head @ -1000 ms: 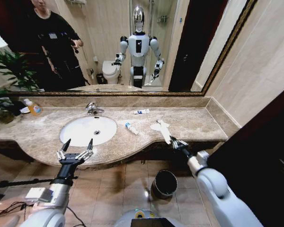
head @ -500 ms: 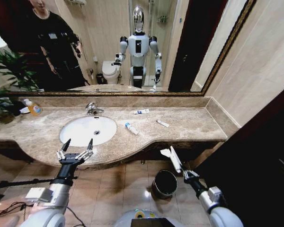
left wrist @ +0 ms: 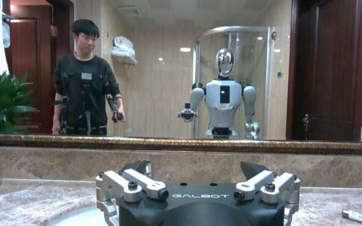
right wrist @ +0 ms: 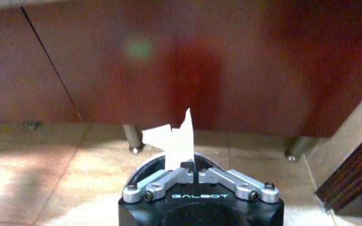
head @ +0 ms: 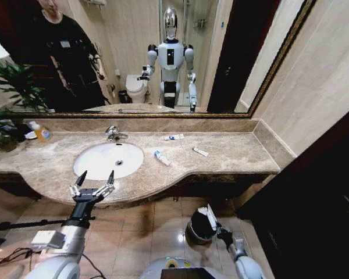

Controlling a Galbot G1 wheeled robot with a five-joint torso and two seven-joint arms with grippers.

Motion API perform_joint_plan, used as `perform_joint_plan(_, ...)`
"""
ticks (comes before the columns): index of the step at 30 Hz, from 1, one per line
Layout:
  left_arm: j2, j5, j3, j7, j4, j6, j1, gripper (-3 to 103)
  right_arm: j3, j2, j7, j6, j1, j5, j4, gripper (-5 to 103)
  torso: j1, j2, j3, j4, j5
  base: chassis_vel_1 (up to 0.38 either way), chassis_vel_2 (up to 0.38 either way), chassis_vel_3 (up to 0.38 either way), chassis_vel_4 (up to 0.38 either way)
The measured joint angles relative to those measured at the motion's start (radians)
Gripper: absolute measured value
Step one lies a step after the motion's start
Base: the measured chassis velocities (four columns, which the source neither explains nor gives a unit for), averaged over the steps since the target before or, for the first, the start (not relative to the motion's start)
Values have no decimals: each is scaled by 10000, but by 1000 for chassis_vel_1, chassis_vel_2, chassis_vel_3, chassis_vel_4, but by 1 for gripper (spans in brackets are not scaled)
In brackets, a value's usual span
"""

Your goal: Pick up the trash from the sink and place it in the trash bin.

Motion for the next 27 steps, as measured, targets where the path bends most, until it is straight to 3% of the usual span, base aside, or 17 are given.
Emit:
perform_joint_plan(10,0,0,0,0,0,0,0,100,-37,364,82,270,558,-519,-1038,0,0,0,0,-1,1,0,0,0,0)
perform_joint_plan(13,0,0,0,0,0,0,0,100,-48,367,136,278,569,-563,-1077,4,0,0,0,0,-1,0,0,0,0)
perform_joint_plan(20,0,0,0,0,0,0,0,100,-58,261,372,489,563,-570,-1158,37,0,0,0,-1,0,0,0,0,0)
perform_joint_plan(22,0,0,0,0,0,0,0,100,-57,245,387,500,555,-562,-1157,37,0,0,0,-1,0,0,0,0,0)
perform_joint_plan(24,0,0,0,0,0,0,0,100,-53,217,403,518,530,-539,-1143,47,0,0,0,-1,0,0,0,0,0)
perform_joint_plan(27,0,0,0,0,0,0,0,100,-53,206,408,533,505,-522,-1122,53,0,0,0,-1,1,0,0,0,0)
